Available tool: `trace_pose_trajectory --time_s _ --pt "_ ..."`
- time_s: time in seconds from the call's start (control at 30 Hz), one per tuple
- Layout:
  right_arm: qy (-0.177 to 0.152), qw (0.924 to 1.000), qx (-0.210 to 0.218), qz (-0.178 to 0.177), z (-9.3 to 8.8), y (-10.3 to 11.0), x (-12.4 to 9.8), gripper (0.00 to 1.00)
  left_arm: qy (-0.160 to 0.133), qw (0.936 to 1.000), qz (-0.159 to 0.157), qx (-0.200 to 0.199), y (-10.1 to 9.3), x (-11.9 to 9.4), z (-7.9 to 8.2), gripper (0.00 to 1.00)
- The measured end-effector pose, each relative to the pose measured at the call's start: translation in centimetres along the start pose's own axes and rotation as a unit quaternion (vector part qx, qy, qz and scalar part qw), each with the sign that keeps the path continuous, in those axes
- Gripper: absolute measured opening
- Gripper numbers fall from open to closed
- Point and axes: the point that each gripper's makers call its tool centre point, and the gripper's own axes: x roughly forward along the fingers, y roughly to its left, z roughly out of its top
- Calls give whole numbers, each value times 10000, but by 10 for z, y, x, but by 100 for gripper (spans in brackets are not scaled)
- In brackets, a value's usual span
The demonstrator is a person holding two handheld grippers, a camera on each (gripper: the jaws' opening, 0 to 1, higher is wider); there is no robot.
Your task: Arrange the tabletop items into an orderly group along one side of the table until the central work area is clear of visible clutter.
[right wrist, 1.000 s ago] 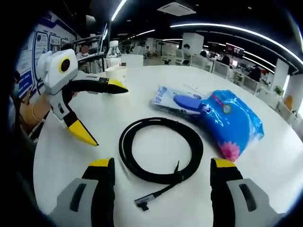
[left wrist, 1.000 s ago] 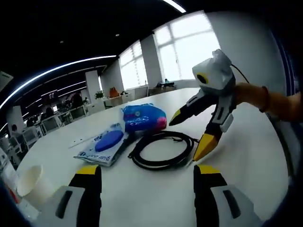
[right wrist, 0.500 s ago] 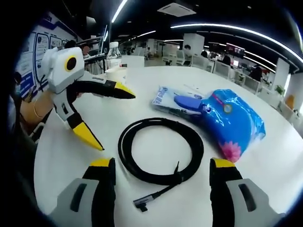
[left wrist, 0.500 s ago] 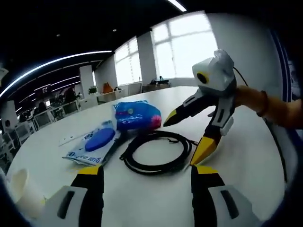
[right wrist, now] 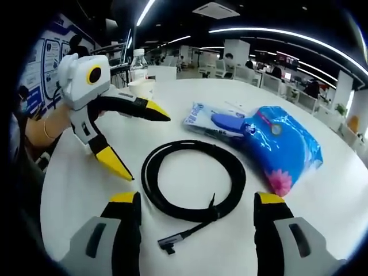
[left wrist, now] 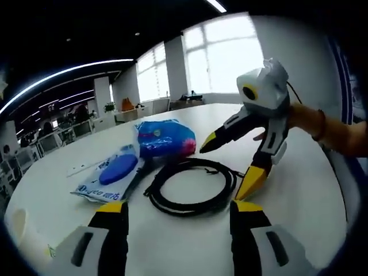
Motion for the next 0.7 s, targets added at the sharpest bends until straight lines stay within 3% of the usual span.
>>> trace_pose_trajectory --time_s 0.47,0.7 --pt "52 10000 -13 65 -9 -1 3 74 97 9997 -237 -20 -19 10 -3 70" --pt "40 9999 -15 126 -10 -1 5 73 118 9986 -503 98 -26 15 -3 70"
